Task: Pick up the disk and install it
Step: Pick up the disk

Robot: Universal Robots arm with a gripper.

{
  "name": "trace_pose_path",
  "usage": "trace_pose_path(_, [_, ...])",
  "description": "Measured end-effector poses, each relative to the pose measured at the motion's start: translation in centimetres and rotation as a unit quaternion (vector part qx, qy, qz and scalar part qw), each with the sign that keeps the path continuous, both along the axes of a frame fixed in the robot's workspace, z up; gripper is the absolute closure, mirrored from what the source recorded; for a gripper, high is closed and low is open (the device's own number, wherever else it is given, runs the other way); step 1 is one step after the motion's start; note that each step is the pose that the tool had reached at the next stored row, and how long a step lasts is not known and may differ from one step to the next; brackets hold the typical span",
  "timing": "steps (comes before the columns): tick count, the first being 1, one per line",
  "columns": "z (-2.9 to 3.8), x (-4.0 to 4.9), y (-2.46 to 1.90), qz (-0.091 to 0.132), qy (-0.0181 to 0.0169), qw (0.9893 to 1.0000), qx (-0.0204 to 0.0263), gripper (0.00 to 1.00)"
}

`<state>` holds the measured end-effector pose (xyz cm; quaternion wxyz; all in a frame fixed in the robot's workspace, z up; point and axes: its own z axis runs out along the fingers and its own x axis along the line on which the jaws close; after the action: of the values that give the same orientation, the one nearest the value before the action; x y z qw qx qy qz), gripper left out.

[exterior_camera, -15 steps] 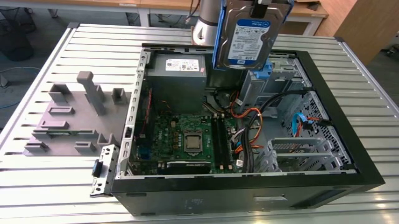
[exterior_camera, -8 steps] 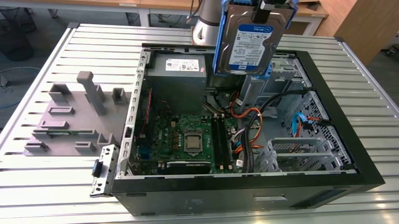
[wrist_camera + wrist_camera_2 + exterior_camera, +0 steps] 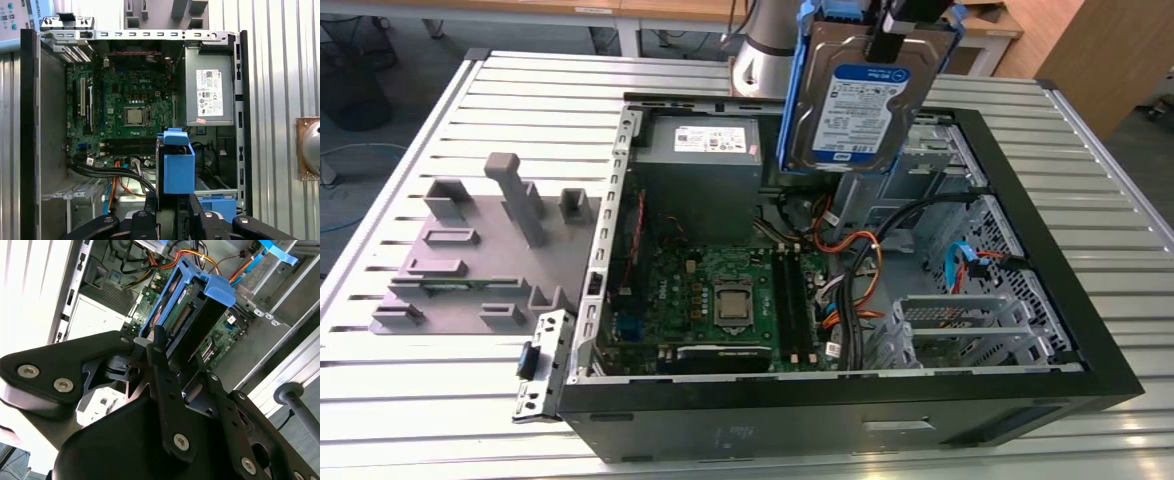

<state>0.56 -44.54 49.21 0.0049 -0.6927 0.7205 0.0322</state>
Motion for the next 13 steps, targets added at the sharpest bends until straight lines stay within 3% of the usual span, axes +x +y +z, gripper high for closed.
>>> trace_pose_path(6, [-0.02,-0.01,-0.89,0.000,0.0000,1.0000,0.0001,0.65])
trace_pose_path(9, [-0.01,-0.01,-1.05,0.000,0.0000,1.0000,0.0000,0.65])
trace_pose_path(11, [-0.02,-0.01,-1.39,0.000,0.0000,1.0000,0.0000,0.65])
trace_pose_path(13, [-0.01,-0.01,-1.40,0.000,0.0000,1.0000,0.0000,0.65])
